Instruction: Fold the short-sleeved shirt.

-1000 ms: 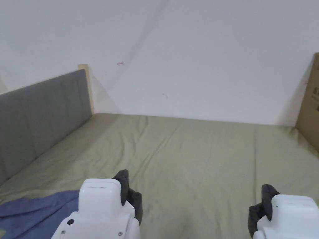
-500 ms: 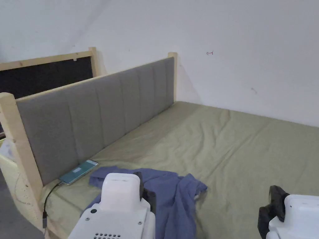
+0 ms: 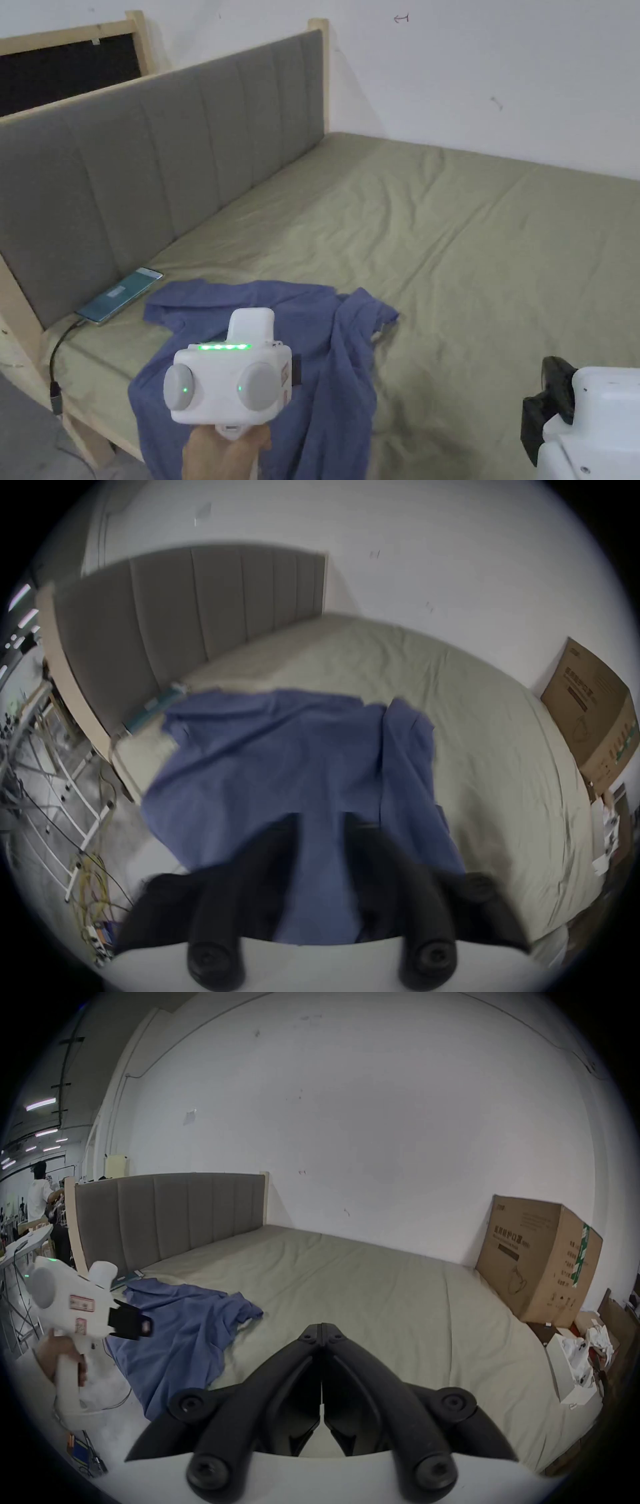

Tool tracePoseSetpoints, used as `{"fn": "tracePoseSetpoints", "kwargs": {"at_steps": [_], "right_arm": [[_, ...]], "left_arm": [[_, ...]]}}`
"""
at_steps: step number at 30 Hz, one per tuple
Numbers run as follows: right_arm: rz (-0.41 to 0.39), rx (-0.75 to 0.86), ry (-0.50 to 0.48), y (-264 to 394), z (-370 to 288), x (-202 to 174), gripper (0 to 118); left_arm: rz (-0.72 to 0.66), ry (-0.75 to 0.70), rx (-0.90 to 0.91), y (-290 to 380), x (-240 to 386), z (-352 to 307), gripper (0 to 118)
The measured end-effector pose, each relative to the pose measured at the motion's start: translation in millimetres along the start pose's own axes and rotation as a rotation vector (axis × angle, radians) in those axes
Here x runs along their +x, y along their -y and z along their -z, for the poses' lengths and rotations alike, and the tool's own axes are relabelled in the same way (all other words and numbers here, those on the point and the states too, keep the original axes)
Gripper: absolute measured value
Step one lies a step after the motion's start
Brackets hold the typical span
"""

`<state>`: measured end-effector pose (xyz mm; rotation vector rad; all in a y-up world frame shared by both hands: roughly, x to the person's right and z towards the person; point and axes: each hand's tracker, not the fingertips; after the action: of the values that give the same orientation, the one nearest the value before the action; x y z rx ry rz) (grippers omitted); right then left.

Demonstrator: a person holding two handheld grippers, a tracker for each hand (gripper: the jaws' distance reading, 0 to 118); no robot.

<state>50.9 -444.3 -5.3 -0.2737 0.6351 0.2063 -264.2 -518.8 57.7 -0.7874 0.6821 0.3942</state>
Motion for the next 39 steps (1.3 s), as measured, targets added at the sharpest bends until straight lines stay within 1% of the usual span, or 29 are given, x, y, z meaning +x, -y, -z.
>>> {"fn": "tracePoseSetpoints", "kwargs": {"at_steps": [1, 2, 3, 6, 8, 9, 10, 11, 12, 13, 14, 15, 16, 18, 19, 21, 25, 28, 31, 32, 35, 36, 37, 39], "right_arm": [[0.009, -0.015, 0.001, 2.0, 3.1, 2.6, 0], [0.011, -0.026, 0.005, 4.0, 6.3, 4.8, 0], [0.007, -0.033, 0.01, 5.9, 8.9, 5.8, 0], [-0.031, -0.068, 0.048, 12.3, 18.9, 9.4, 0], [-0.023, -0.092, 0.05, 16.1, 25.2, 13.5, 0], [-0.013, -0.104, 0.054, 17.9, 27.3, 15.0, 0], [-0.001, -0.119, 0.056, 19.6, 29.4, 16.5, 0], [0.006, -0.13, 0.051, 21.5, 31.1, 18.2, 0], [0.008, -0.137, 0.051, 23.2, 31.9, 19.3, 0], [0.007, -0.147, 0.054, 24.8, 32.9, 19.9, 0], [0.003, -0.154, 0.057, 26.6, 34.4, 20.9, 0], [0.0, -0.159, 0.06, 28.0, 35.7, 21.8, 0], [0.001, -0.167, 0.065, 29.4, 37.2, 22.7, 0], [0.024, -0.185, 0.064, 31.3, 39.4, 25.5, 0], [0.043, -0.194, 0.057, 31.7, 39.2, 27.2, 0], [0.055, -0.196, 0.049, 32.8, 37.1, 29.2, 0], [0.042, -0.192, 0.071, 32.2, 31.5, 34.6, 0], [0.064, -0.18, 0.085, 28.1, 24.5, 45.4, 0], [0.074, -0.162, 0.114, 24.1, 17.0, 57.8, 0], [0.078, -0.156, 0.124, 23.0, 14.7, 62.4, 0], [0.109, -0.136, 0.157, 19.2, 5.5, 78.5, 0], [0.12, -0.13, 0.17, 17.9, 2.1, 84.4, 0], [0.131, -0.122, 0.185, 16.8, -1.5, 90.4, 0], [0.146, -0.113, 0.209, 15.0, -8.1, 101.7, 0]], "left_arm": [[-0.028, 0.027, 0.006, -1.0, -0.9, 8.7, 87], [-0.038, 0.065, 0.01, -4.2, -4.1, 24.2, 100], [-0.034, 0.087, 0.023, -7.3, -3.1, 30.8, 104], [-0.009, 0.094, 0.006, -22.2, 11.0, 42.9, 105], [0.033, 0.121, -0.026, -31.7, 21.6, 64.1, 104], [0.048, 0.13, -0.066, -33.5, 26.3, 77.3, 104], [0.066, 0.119, -0.142, -35.3, 32.7, 89.7, 104], [0.091, 0.127, -0.21, -32.8, 38.2, 105.3, 98], [0.103, 0.147, -0.255, -28.1, 41.7, 117.1, 83], [0.12, 0.108, -0.291, -21.8, 46.0, 124.7, 83], [0.139, 0.093, -0.193, -21.8, 51.2, 117.4, 82], [0.131, 0.084, -0.217, -24.8, 52.6, 114.9, 77], [0.113, 0.081, -0.219, -28.3, 50.1, 114.7, 65], [0.038, 0.067, -0.19, -29.7, 38.1, 110.1, 13], [-0.007, 0.051, -0.182, -30.2, 30.9, 111.3, 8], [-0.117, 0.132, -0.215, -27.0, 16.5, 117.9, 8], [-0.195, 0.169, -0.207, -32.6, 4.9, 108.2, 8], [-0.233, 0.204, -0.183, -39.5, 0.1, 92.5, 8], [-0.333, 0.241, -0.143, -56.1, -6.9, 71.8, 8], [-0.342, 0.242, -0.119, -61.6, -6.9, 64.5, 8], [-0.235, 0.204, -0.036, -85.9, 8.3, 33.4, 8], [-0.229, 0.228, -0.015, -92.5, 13.2, 23.9, 8], [-0.243, 0.282, 0.018, -98.8, 18.9, 14.5, 8], [-0.245, 0.379, 0.068, -113.5, 46.9, -13.6, 8]]}}
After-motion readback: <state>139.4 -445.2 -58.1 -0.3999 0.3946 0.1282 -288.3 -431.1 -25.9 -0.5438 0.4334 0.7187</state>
